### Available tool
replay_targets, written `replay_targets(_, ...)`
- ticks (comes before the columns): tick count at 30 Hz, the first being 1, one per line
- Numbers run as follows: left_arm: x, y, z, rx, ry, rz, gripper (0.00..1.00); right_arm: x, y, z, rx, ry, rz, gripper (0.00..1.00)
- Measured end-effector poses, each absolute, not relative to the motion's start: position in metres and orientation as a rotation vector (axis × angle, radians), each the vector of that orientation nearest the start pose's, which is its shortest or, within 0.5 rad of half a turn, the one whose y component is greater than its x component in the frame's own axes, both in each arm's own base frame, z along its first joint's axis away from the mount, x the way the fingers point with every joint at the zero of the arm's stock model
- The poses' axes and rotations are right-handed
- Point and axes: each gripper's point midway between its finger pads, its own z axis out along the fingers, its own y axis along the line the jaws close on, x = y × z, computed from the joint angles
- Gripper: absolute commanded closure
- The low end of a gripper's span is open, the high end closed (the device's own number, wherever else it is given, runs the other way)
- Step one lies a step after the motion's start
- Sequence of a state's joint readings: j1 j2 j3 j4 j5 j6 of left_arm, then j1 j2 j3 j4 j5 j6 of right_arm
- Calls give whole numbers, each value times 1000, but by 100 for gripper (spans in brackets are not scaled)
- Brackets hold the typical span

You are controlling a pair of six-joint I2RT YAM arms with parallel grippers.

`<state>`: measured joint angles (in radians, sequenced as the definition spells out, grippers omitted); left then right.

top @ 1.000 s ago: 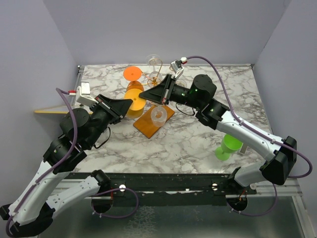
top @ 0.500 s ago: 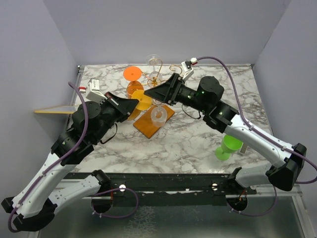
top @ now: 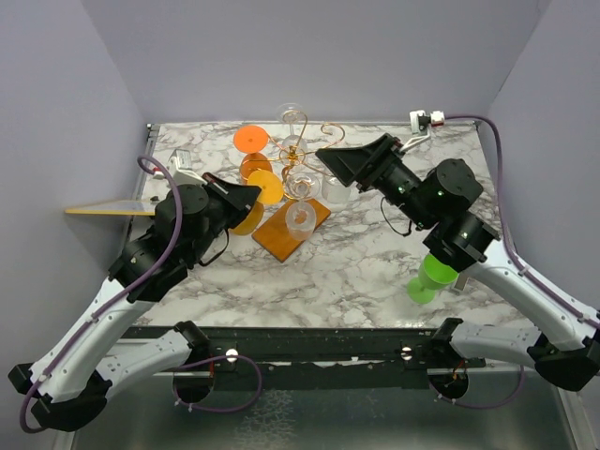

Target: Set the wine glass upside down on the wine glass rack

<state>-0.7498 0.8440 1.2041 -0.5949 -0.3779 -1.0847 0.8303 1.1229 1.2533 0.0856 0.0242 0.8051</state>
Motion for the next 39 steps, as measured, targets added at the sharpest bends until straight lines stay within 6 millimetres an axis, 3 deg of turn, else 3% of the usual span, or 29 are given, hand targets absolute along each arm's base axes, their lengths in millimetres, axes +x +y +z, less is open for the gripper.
replay_targets(7, 250, -182, 377, -621, 1795, -921, 100, 239, 275, 489, 25, 1372, 1263, 33)
replay_targets(13, 265, -188, 374, -639, 1786, -894, 100, 238, 259, 489, 58, 1344, 1213, 33)
replay_targets(30, 297, -170, 376, -707, 1709, -834, 100, 241, 246, 477, 106, 1347, 1166, 34)
replay_targets(39, 315, -150, 372, -759, 1667, -821, 100, 241, 245, 476, 109, 1348, 1163, 35)
